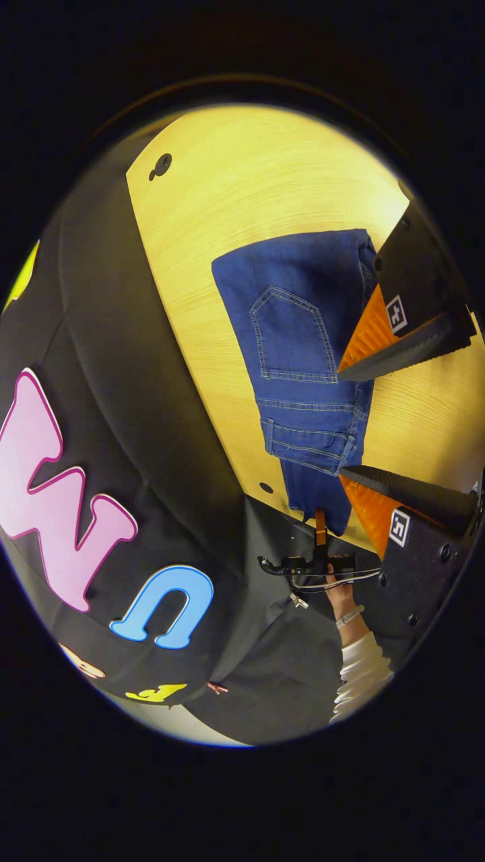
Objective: Grasp the waist and the cuffs of the jeans and fold them to make the two legs overlap; first hold the waist and fold one-third of the jeans toward the cuffs, then hold the cuffs and fold the remaining one-third in the same direction to finish folding.
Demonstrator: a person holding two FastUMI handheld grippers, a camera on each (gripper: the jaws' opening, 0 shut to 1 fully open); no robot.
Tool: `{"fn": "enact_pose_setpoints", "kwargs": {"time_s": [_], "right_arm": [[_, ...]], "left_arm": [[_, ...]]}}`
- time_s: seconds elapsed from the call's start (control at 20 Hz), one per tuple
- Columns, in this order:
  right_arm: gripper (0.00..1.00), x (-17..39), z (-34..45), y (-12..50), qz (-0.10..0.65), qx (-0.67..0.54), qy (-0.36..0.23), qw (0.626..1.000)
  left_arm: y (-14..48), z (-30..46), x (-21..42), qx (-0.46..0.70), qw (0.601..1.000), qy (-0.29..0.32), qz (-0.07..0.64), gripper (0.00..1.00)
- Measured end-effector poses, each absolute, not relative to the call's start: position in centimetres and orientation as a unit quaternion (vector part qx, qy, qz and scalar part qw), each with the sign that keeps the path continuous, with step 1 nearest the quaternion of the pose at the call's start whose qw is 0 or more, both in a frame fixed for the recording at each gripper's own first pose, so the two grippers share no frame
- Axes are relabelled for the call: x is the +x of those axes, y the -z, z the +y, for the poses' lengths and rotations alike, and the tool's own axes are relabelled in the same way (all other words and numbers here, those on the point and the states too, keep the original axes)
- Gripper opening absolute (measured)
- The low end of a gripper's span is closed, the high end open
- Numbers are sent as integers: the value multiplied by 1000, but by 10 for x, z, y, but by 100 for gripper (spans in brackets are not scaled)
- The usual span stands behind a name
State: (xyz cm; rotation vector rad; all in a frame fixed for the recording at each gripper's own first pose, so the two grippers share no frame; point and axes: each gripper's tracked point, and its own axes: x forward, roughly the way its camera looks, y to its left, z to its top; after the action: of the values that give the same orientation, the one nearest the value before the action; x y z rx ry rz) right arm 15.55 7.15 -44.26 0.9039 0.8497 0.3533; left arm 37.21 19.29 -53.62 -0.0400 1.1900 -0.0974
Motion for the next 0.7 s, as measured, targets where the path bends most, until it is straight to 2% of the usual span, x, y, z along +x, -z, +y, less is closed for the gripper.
{"fn": "enact_pose_setpoints", "kwargs": {"time_s": [0.05, 0.15, 0.2, 0.45, 0.65, 0.7], "right_arm": [[78, 154, 70, 443, 397, 423, -163, 798], [78, 149, 70, 446, 402, 421, -163, 797], [78, 147, 70, 447, 404, 419, -163, 797], [78, 147, 62, 442, 397, 424, -157, 799], [78, 150, 45, 423, 378, 426, -151, 808], [78, 151, 39, 416, 370, 426, -148, 812]], "left_arm": [[533, 181, 374, -33, 830, 56, 554, 72], [532, 179, 376, -36, 834, 41, 550, 19], [532, 180, 377, -34, 832, 37, 552, 13], [523, 170, 383, -17, 831, 48, 553, 7], [456, 121, 381, -36, 841, 137, 522, 9], [430, 107, 382, -33, 846, 159, 508, 6]]}}
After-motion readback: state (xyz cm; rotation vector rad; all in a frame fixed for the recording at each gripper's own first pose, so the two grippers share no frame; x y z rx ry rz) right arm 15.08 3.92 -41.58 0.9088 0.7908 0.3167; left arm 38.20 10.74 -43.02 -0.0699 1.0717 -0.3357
